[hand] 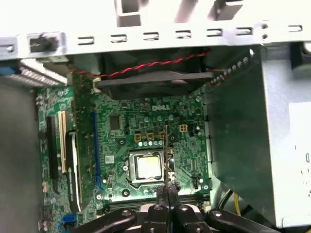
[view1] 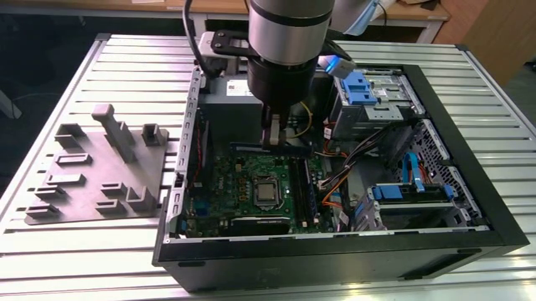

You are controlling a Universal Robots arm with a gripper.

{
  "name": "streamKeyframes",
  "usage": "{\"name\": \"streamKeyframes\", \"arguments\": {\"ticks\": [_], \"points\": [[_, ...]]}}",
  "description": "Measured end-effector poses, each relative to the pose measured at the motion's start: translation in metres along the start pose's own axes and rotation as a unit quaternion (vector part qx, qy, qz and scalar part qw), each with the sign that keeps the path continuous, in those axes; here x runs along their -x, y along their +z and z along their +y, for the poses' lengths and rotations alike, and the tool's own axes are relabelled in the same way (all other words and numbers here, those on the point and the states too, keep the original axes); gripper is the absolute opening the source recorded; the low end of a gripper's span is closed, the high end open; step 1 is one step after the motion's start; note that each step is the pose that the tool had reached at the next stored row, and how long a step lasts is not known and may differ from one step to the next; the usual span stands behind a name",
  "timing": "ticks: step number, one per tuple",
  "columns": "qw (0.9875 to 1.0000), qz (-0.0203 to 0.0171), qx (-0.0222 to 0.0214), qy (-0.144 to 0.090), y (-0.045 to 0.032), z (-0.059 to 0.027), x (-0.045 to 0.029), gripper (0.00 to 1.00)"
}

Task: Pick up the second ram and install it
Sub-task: 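Insert the second ram into the second slot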

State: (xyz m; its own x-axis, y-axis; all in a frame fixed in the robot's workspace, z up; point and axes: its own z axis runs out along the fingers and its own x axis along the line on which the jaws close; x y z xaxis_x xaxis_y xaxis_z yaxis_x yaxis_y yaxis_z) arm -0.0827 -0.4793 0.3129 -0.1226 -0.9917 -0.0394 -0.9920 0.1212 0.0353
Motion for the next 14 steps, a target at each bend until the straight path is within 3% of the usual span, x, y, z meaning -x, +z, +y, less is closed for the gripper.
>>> {"name": "streamKeyframes", "arguments": {"ticks": [4,7,11,14], "points": [[0.9994,-0.0013,-0.0014,0.036,0.0004,0.0000,0.0000,0.11],[0.9980,-0.0022,-0.0025,0.063,0.0007,0.0000,0.0000,0.11],[0.9951,-0.0035,-0.0039,0.099,0.0011,0.0000,0.0000,0.11],[0.9919,-0.0044,-0.0050,0.127,0.0015,0.0000,-0.0001,0.11]]}}
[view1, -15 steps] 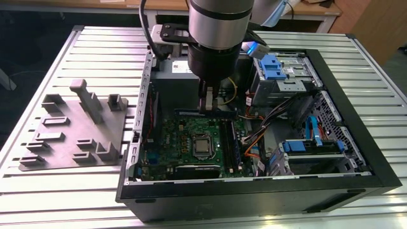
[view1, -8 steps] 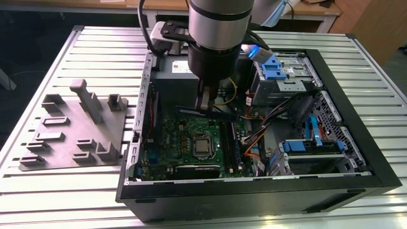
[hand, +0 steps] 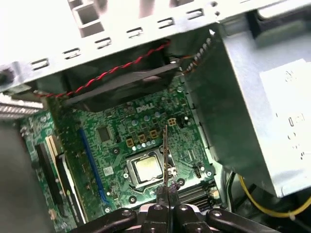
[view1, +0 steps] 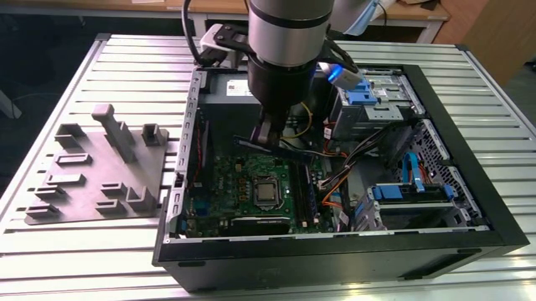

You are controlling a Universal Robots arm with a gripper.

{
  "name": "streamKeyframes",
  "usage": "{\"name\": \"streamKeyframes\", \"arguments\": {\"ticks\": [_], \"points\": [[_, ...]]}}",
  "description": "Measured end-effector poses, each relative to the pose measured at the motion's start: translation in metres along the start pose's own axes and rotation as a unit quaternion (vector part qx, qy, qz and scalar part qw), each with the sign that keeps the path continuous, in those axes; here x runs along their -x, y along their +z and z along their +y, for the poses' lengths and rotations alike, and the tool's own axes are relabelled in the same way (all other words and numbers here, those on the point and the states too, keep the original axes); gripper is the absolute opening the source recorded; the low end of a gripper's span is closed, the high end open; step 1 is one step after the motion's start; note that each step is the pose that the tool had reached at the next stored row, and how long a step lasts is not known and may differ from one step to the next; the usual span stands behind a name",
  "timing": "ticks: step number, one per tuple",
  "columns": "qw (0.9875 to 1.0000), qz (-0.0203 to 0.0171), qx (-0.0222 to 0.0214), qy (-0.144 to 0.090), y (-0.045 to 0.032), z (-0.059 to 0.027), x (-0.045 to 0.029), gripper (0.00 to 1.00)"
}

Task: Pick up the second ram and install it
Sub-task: 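Insert the second ram into the second slot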

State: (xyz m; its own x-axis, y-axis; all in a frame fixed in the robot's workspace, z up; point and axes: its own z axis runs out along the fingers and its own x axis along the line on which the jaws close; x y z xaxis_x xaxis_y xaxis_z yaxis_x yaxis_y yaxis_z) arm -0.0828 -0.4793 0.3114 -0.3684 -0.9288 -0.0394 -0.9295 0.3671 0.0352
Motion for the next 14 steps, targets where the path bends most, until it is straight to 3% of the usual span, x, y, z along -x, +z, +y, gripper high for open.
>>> {"name": "streamKeyframes", "arguments": {"ticks": [4,7,10,14], "points": [[0.9994,-0.0013,-0.0014,0.036,0.0004,0.0000,0.0000,0.11],[0.9980,-0.0022,-0.0025,0.063,0.0008,0.0000,0.0000,0.11],[0.9959,-0.0032,-0.0036,0.090,0.0011,0.0000,0.0000,0.11],[0.9920,-0.0044,-0.0050,0.126,0.0015,-0.0001,-0.0001,0.11]]}}
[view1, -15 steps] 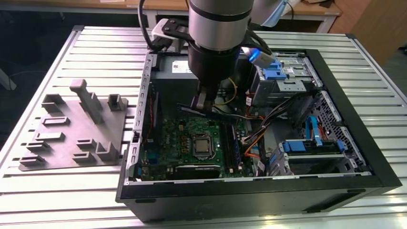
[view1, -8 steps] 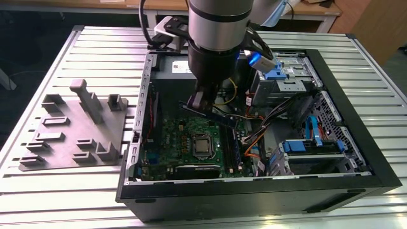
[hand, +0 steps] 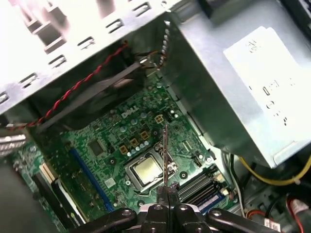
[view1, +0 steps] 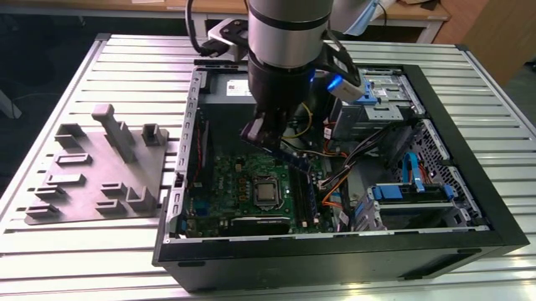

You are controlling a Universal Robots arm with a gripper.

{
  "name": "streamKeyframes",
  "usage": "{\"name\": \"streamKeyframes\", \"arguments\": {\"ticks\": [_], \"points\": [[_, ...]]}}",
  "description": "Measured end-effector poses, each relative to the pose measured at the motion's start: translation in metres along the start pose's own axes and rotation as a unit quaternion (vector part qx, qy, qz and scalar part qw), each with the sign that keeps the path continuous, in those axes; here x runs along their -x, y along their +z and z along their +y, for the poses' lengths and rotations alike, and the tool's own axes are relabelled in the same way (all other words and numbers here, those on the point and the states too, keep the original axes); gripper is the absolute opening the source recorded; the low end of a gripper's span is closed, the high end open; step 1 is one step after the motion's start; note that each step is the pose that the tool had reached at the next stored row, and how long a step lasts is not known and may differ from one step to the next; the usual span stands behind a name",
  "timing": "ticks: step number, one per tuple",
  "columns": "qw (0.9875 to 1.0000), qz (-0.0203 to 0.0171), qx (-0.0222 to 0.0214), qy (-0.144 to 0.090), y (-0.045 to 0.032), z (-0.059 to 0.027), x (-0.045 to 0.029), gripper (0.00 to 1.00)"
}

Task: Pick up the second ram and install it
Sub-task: 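Insert the second ram into the second slot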

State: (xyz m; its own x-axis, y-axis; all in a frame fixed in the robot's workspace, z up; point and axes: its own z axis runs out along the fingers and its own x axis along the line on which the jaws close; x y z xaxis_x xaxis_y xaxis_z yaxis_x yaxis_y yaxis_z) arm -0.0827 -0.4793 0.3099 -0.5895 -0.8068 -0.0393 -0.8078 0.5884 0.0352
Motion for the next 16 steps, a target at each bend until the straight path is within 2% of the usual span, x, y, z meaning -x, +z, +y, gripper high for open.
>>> {"name": "streamKeyframes", "arguments": {"ticks": [4,8,12,16], "points": [[0.9993,-0.0013,-0.0014,0.037,0.0005,0.0000,0.0000,0.11],[0.9973,-0.0026,-0.0028,0.073,0.0012,0.0000,0.0000,0.11],[0.9940,-0.0039,-0.0043,0.109,0.0019,-0.0001,-0.0001,0.11],[0.9894,-0.0052,-0.0057,0.145,0.0027,-0.0001,-0.0001,0.11]]}}
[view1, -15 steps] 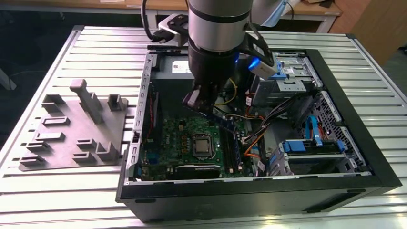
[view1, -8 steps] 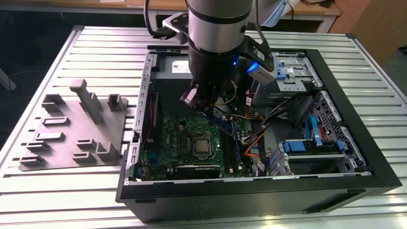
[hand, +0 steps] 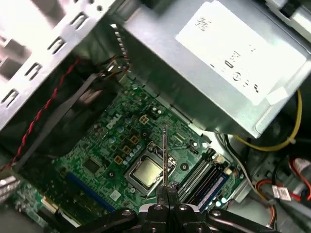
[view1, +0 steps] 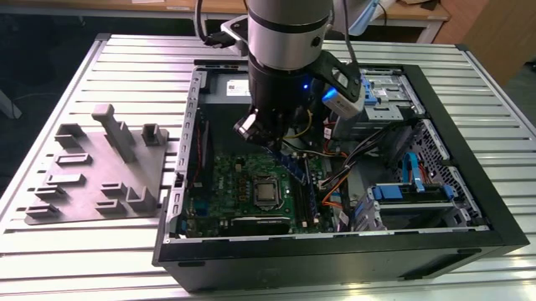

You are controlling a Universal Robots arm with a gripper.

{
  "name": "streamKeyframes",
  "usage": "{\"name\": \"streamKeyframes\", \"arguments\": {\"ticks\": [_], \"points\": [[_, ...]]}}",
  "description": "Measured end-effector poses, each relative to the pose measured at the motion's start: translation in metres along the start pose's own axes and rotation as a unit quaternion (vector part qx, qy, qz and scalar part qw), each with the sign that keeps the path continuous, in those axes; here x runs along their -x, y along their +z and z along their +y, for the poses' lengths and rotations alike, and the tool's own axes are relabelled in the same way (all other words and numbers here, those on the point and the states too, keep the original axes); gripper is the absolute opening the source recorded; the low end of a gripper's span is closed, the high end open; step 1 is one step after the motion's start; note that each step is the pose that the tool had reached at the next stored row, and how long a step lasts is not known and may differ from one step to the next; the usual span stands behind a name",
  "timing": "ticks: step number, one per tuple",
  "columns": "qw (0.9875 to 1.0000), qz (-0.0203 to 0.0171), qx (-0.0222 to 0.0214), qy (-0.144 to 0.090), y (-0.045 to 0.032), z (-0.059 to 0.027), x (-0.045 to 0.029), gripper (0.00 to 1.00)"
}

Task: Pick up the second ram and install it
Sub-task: 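Insert the second ram into the second slot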

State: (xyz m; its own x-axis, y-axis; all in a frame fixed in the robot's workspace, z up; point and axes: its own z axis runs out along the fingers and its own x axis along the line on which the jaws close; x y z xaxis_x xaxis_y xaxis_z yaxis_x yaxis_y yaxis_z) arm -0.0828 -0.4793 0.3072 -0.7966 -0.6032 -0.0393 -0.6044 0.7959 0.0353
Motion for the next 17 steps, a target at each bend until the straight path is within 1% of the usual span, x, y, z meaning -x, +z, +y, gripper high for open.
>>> {"name": "streamKeyframes", "arguments": {"ticks": [2,5,7,9,11,13,15,17], "points": [[0.9998,-0.0006,-0.0007,0.018,0.0004,0.0000,0.0000,0.11],[0.9990,-0.0016,-0.0018,0.046,0.0009,-0.0001,0.0000,0.11],[0.9980,-0.0023,-0.0025,0.064,0.0013,-0.0001,-0.0001,0.11],[0.9967,-0.0029,-0.0032,0.082,0.0016,-0.0001,-0.0001,0.11],[0.9950,-0.0035,-0.0039,0.100,0.0019,-0.0001,-0.0001,0.11],[0.9930,-0.0042,-0.0047,0.118,0.0022,-0.0001,-0.0001,0.11],[0.9907,-0.0048,-0.0053,0.136,0.0026,-0.0001,-0.0001,0.11],[0.9881,-0.0054,-0.0061,0.154,0.0028,-0.0001,-0.0001,0.11]]}}
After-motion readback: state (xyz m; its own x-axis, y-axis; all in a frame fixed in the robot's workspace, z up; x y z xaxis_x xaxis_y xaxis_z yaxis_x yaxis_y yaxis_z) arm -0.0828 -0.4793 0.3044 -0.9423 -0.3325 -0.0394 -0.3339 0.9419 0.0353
